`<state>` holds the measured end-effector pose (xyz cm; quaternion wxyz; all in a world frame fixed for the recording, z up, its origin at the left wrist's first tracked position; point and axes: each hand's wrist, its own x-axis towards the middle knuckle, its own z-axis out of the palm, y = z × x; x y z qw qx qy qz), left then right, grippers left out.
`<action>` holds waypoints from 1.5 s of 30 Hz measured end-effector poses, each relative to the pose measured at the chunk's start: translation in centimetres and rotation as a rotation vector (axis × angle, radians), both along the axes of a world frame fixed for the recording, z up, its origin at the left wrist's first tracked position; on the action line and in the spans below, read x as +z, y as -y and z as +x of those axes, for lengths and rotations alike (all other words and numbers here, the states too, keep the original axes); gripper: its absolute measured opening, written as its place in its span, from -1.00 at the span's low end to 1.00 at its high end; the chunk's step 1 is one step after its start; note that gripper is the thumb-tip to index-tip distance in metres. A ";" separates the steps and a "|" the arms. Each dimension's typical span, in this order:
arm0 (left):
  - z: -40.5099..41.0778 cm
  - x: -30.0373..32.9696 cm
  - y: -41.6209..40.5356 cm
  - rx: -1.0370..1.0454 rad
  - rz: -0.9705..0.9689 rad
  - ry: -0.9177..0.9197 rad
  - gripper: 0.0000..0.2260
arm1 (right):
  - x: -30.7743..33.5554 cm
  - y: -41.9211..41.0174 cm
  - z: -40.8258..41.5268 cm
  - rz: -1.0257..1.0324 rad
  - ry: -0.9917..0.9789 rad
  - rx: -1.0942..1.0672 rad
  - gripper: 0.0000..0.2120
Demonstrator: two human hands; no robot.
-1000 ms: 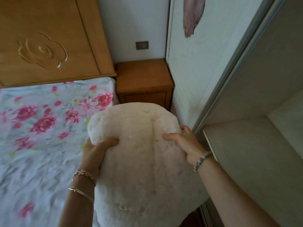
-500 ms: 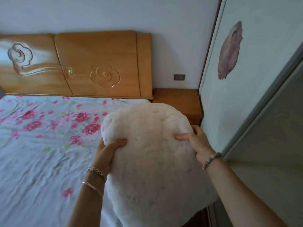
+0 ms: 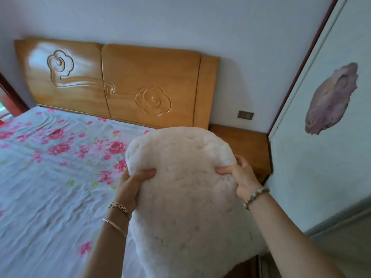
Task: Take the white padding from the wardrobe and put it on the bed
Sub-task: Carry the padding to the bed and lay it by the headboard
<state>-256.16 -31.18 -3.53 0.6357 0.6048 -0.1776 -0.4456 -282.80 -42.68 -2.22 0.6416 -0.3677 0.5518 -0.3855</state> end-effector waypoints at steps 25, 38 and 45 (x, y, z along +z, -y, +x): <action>11.2 -2.0 14.4 0.382 0.082 -0.077 -0.66 | -0.3 22.4 15.8 -0.103 -0.193 0.393 -0.48; 9.2 -3.8 24.2 0.627 0.043 -0.143 -0.52 | -1.5 36.6 19.8 -0.033 -0.115 0.596 -0.38; 11.6 -5.2 26.4 0.760 0.010 -0.156 -0.53 | -4.1 40.1 25.3 -0.082 -0.131 0.666 -0.64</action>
